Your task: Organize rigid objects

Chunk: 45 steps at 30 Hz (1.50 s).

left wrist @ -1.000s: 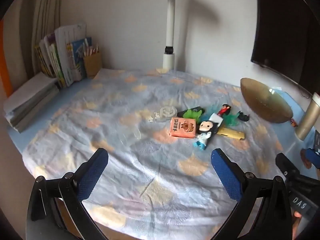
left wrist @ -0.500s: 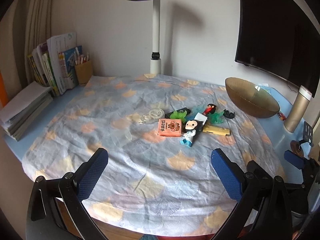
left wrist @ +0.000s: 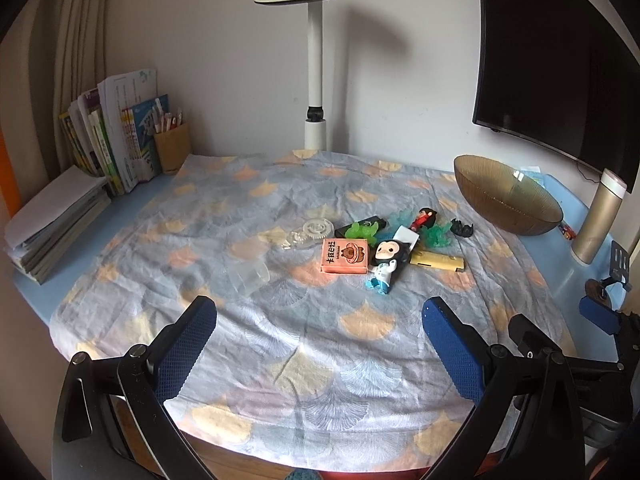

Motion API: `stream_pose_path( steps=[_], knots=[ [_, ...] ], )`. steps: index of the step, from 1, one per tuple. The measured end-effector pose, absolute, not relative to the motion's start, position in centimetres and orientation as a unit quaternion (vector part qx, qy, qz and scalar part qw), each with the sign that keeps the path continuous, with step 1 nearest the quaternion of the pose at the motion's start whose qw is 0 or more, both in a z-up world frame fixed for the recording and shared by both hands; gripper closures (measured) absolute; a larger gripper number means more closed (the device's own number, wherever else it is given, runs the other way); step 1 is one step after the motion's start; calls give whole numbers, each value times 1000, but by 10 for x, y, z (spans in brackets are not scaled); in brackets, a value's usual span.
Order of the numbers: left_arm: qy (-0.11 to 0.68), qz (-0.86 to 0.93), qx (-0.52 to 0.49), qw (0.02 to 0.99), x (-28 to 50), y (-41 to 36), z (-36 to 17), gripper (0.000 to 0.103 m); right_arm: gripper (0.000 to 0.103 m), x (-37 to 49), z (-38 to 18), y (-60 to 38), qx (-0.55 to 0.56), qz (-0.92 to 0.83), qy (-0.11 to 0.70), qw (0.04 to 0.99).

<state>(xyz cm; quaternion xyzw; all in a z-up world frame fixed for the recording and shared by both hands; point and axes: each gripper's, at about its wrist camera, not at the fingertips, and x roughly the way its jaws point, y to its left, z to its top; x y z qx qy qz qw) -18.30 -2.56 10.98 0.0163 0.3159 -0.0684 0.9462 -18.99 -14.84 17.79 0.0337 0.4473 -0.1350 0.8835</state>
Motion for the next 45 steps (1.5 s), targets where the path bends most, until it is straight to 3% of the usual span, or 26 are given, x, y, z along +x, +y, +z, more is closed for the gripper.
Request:
stream_pose_path(
  steps=[45],
  knots=[
    [369, -123, 13, 921, -139, 0, 82, 1, 0, -172, 158, -166, 53, -111, 462, 878]
  ],
)
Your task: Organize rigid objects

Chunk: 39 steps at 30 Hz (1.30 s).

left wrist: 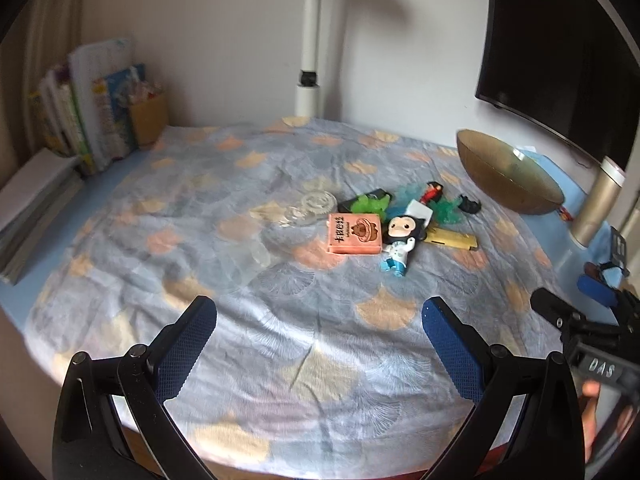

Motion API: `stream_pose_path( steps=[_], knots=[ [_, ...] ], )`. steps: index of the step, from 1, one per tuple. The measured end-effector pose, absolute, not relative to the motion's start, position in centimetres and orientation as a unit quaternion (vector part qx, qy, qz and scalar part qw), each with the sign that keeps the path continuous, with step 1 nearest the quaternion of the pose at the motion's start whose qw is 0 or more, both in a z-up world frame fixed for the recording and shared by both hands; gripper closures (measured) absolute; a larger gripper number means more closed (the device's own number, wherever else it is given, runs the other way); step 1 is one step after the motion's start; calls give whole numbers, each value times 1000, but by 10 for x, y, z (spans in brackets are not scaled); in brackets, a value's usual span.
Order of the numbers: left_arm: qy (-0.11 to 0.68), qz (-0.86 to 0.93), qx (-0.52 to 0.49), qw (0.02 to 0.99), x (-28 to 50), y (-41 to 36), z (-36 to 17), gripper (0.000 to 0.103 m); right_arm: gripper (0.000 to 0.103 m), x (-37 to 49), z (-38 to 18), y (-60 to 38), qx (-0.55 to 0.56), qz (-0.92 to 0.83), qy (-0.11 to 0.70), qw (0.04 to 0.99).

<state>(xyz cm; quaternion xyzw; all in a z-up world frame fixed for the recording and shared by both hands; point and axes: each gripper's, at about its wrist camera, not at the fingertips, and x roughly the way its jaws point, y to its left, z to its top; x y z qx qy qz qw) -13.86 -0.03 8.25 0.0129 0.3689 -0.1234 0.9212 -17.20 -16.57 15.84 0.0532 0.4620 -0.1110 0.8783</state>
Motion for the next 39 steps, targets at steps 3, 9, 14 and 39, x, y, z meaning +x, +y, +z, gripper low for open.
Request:
stream_pose_path(
  steps=[3, 9, 14, 39],
  knots=[
    [378, -147, 24, 914, -116, 4, 77, 1, 0, -159, 153, -174, 47, -96, 468, 877],
    [402, -198, 82, 890, -43, 12, 65, 1, 4, -120, 137, -191, 27, -43, 501, 864],
    [427, -230, 118, 867, 13, 8, 47, 3, 17, -82, 112, -210, 34, 43, 540, 840],
    [481, -295, 149, 812, 76, -11, 14, 24, 49, -12, 61, -195, -65, 171, 571, 800]
  ],
)
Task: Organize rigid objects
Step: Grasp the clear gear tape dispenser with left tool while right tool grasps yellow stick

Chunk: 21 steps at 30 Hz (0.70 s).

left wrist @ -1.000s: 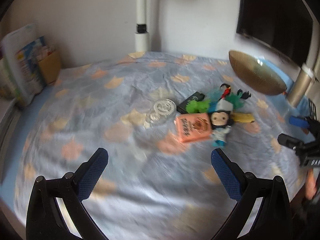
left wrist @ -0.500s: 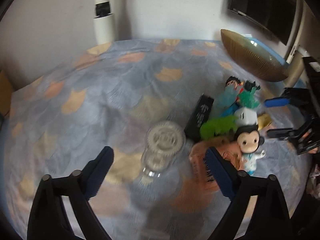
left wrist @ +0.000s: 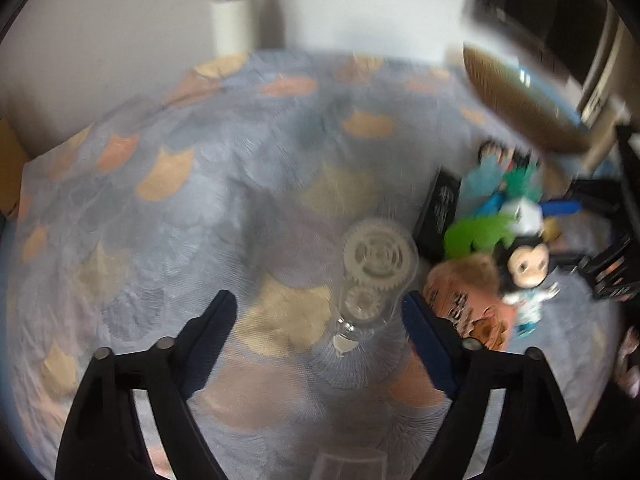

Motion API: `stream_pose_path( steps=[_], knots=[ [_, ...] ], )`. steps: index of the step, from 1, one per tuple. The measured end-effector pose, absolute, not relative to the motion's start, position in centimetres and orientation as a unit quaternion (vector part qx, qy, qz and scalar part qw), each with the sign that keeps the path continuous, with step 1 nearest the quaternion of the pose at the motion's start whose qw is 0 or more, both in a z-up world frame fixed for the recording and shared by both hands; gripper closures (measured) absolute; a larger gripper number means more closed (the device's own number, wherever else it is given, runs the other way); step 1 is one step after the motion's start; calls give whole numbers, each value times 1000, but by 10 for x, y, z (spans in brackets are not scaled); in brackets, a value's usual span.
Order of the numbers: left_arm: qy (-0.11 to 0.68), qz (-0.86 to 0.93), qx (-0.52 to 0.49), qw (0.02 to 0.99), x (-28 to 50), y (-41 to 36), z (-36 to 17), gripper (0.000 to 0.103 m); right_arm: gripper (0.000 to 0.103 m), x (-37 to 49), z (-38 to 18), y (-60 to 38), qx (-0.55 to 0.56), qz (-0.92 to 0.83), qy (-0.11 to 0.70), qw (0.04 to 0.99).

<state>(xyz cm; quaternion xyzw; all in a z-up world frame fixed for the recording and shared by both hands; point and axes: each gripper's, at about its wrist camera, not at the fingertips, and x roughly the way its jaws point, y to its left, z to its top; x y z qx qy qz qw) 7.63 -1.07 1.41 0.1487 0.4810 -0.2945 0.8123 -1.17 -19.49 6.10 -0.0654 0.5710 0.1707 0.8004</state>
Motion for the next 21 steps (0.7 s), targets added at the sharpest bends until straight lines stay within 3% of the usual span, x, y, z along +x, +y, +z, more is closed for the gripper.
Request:
stream_pose_path(
  steps=[6, 8, 9, 14, 21],
  knots=[
    [473, -316, 171, 805, 67, -41, 20, 26, 62, -19, 65, -188, -67, 170, 564, 805],
    [478, -320, 167, 801, 69, -50, 22, 43, 68, -20, 65, -185, -65, 169, 564, 806],
    [477, -314, 170, 803, 72, -53, 23, 58, 73, -21, 66, -183, -65, 170, 563, 806],
    [467, -291, 134, 824, 80, -48, 27, 59, 74, -25, 71, -179, -56, 158, 567, 806],
    [395, -284, 44, 873, 37, 6, 96, 59, 80, -41, 98, -203, -15, 135, 566, 813]
  ],
)
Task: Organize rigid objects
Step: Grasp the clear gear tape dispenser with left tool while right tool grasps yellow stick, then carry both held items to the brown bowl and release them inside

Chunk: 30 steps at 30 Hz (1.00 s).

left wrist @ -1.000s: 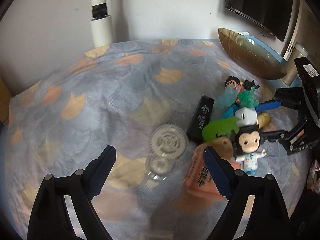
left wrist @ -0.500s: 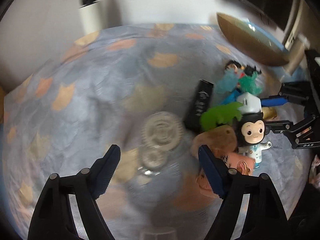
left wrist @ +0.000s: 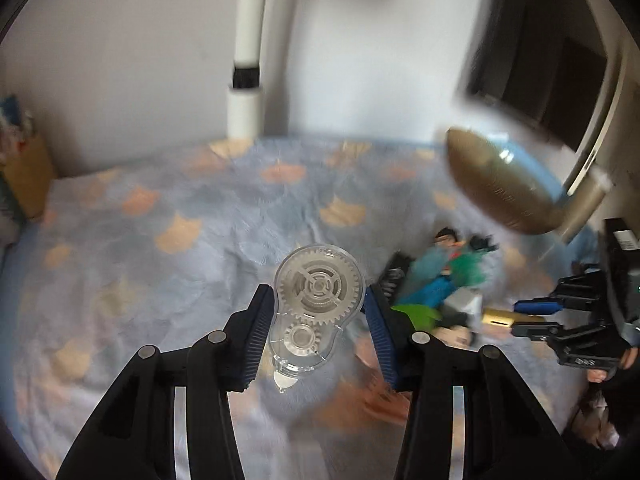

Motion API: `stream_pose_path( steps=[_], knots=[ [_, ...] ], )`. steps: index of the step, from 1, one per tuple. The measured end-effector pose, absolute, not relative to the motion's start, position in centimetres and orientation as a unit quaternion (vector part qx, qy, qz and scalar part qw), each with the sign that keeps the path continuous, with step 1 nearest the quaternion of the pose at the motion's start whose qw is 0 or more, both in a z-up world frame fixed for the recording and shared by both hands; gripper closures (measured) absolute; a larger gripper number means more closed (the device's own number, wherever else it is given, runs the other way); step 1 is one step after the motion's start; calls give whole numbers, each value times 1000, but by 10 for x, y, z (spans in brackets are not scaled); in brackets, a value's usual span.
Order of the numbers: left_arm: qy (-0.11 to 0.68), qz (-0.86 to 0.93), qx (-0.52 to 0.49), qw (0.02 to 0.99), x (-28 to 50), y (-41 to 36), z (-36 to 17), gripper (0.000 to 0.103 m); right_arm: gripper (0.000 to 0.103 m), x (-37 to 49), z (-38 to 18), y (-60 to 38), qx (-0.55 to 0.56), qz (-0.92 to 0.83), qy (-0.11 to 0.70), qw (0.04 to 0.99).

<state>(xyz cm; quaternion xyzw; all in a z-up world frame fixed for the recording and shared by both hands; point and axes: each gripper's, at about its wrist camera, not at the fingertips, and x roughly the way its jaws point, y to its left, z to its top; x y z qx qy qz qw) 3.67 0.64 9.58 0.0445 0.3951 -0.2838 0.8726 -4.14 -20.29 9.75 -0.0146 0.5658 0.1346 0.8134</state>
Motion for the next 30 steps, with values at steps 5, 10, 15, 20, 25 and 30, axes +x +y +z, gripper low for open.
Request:
stream_pose_path(
  steps=[5, 10, 15, 20, 25, 30],
  knots=[
    [384, -313, 40, 868, -43, 0, 103, 59, 82, -76, 113, -209, -11, 120, 566, 815],
    [423, -330, 57, 842, -93, -40, 63, 59, 83, -107, 107, -204, -18, 121, 573, 810],
    [461, -307, 52, 831, -105, -54, 23, 59, 54, -108, 96, -196, -41, 113, 585, 803],
    [459, -307, 48, 833, -104, -58, 28, 59, 80, -114, 91, -185, -54, 125, 582, 802],
    [429, -325, 60, 841, -95, -84, 63, 59, 89, -110, 113, -212, 6, 121, 570, 813],
    [373, -369, 74, 848, -75, -129, 116, 59, 92, -98, 170, -262, -6, 69, 523, 850]
  ],
)
